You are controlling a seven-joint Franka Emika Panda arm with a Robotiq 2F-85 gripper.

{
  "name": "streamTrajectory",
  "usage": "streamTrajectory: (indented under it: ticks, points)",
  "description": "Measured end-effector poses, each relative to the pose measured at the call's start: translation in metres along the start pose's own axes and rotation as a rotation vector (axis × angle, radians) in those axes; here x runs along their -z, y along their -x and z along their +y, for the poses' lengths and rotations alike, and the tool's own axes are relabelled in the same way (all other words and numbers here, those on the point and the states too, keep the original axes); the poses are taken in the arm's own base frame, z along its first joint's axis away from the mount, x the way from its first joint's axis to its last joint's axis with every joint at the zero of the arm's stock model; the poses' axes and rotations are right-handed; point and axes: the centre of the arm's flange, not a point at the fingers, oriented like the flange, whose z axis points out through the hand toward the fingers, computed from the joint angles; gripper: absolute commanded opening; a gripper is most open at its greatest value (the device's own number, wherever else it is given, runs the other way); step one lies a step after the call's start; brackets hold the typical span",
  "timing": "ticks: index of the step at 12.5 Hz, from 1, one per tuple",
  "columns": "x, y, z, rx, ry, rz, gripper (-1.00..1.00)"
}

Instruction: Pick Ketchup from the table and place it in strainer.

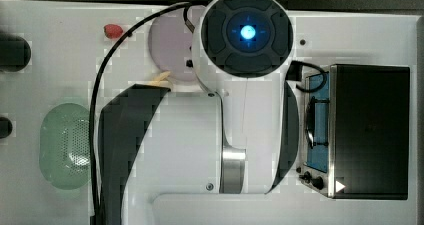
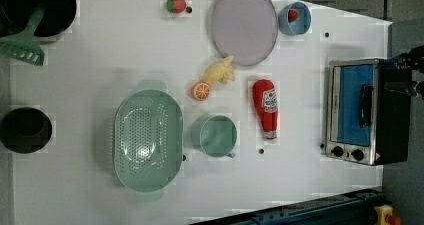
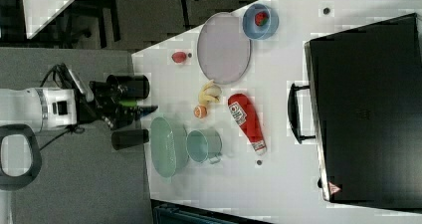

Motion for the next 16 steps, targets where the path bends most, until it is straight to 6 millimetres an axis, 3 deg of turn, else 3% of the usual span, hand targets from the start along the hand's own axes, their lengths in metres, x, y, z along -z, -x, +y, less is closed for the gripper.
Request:
streamTrajectory:
  ticks: [1,3,6,8,9,11,16]
  points:
    - [-0.001,0.01,0.012,-0.005,0.057,-0.065,0.58]
    - [0.018,0.018,0.031,-0.023,0.064,-0.079,0.99]
    - [0.05,0.021,0.046,-0.025,0.012,-0.028,1.0]
    - [0.047,0.019,0.045,0.045,0.008,-0.022,1.0]
    - [0.039,0.016,0.041,0.112,-0.004,-0.019,1.0]
    - [0.003,0.01,0.033,0.274,0.001,-0.029,1.0]
    - [-0.139,-0.01,0.02,0.765,0.011,-0.094,1.0]
